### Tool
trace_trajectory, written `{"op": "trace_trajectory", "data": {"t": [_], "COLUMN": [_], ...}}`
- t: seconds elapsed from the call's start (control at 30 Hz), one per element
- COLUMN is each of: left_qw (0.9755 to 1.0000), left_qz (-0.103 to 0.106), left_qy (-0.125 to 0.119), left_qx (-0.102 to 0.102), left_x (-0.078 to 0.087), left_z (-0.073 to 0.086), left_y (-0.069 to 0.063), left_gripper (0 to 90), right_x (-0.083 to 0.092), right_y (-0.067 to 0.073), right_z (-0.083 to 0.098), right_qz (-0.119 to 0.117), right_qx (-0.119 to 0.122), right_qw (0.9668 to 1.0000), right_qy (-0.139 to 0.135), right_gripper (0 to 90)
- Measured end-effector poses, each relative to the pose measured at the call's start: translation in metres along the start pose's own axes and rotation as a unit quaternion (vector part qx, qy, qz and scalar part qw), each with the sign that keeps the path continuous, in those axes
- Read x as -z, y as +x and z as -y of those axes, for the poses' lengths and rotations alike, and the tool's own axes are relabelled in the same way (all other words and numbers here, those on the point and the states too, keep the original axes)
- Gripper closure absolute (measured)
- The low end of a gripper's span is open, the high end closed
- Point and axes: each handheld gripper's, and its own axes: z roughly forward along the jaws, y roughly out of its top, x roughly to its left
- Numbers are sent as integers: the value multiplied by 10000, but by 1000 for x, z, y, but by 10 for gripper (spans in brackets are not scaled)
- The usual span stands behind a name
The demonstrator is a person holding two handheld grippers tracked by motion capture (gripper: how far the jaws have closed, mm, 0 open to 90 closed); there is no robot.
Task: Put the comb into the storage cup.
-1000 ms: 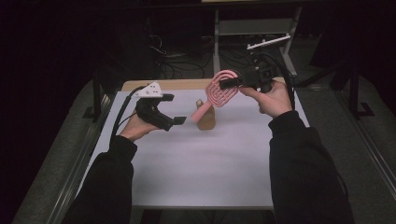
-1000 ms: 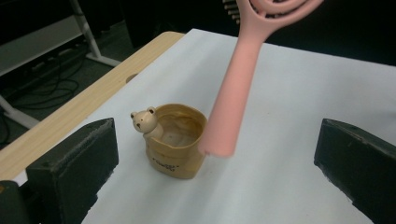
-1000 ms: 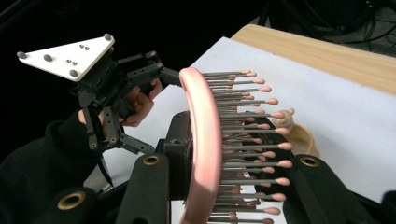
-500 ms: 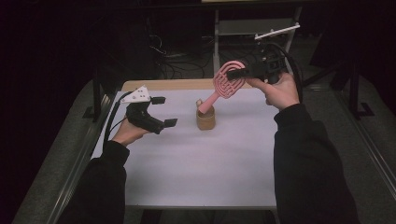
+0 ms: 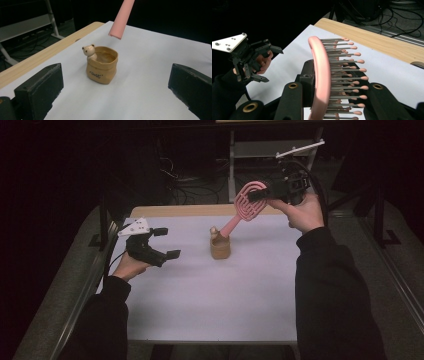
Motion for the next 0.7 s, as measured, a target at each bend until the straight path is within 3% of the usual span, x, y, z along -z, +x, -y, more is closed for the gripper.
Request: {"op": "trace_trajectory", "data": {"t": [0.7], "left_qw": [9998], "left_qz": [-125], "left_qy": [57], "left_qx": [152], "left_x": [20], "left_z": [43], "left_y": [-2], "left_gripper": [0], "right_x": [-29], "right_y": [-8], "right_z": [-12], "right_qz": [197], "right_qx": [18], "right_qw": [9994], "right_qy": [268], "right_gripper": [625]}}
